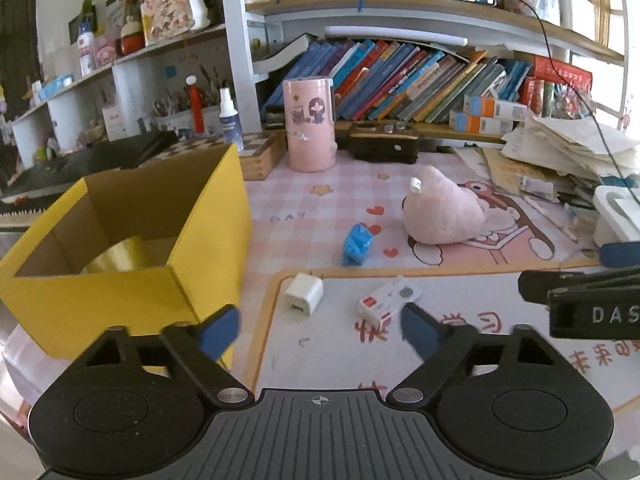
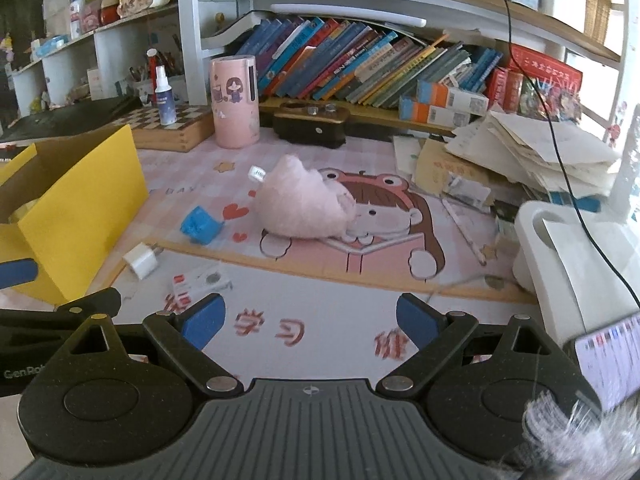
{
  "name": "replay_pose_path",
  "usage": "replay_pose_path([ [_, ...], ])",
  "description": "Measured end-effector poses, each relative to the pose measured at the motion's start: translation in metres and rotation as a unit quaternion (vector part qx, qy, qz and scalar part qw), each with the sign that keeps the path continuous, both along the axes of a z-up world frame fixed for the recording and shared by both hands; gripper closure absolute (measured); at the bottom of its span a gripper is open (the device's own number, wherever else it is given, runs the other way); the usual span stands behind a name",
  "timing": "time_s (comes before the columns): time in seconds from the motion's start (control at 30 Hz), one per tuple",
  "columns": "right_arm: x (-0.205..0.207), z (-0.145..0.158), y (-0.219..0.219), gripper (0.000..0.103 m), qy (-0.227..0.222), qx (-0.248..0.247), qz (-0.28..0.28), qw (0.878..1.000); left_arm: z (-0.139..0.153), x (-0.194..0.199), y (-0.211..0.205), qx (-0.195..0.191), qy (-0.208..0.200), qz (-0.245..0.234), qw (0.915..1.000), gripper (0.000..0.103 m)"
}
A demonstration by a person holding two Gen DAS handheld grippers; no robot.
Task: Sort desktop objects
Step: 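Move both tools toward the white charger plug and staple box, then close the left tool on the white charger plug while the right tool grasps the staple box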
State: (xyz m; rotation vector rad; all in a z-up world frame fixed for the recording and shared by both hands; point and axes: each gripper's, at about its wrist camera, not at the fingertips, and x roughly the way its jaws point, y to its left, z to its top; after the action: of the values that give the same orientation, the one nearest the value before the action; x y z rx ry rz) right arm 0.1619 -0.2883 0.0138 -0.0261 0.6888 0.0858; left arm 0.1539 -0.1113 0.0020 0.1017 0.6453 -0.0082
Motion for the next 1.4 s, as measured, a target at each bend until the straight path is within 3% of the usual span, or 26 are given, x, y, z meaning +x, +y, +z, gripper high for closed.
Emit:
replay_pose_path([
  [0.23,0.023,0.001,-0.012,0.01,-0.005,0.003,0.03,1.0,-0.012,0.028,-0.007,0.007,0.028,0.033,0.9991,0.051],
  [0.6,0.052,-0.001,-0.022,0.01,-0.001,0.004,0.06,0.998,-0.028,0.077,-0.026,0.047,0.049,0.062,0.9957,0.054],
  [0.77,0.062,-0.007,-0.023,0.01,0.015,0.008,0.079,0.997,-0.043,0.096,-0.015,0.031,0.084,0.097,0.9912,0.054],
  [0.87,0.066,-0.01,-0.022,0.01,0.025,0.009,0.095,0.995,-0.052,0.102,-0.008,0.019,0.105,0.11,0.9882,0.064],
  [1.07,0.072,-0.016,-0.017,0.011,0.044,0.013,0.129,0.991,-0.047,0.098,-0.003,-0.007,0.097,0.111,0.989,0.067],
  [1.4,0.083,-0.034,0.012,0.016,0.076,0.019,0.22,0.972,0.002,0.066,-0.007,-0.001,0.017,0.092,0.9956,0.067],
])
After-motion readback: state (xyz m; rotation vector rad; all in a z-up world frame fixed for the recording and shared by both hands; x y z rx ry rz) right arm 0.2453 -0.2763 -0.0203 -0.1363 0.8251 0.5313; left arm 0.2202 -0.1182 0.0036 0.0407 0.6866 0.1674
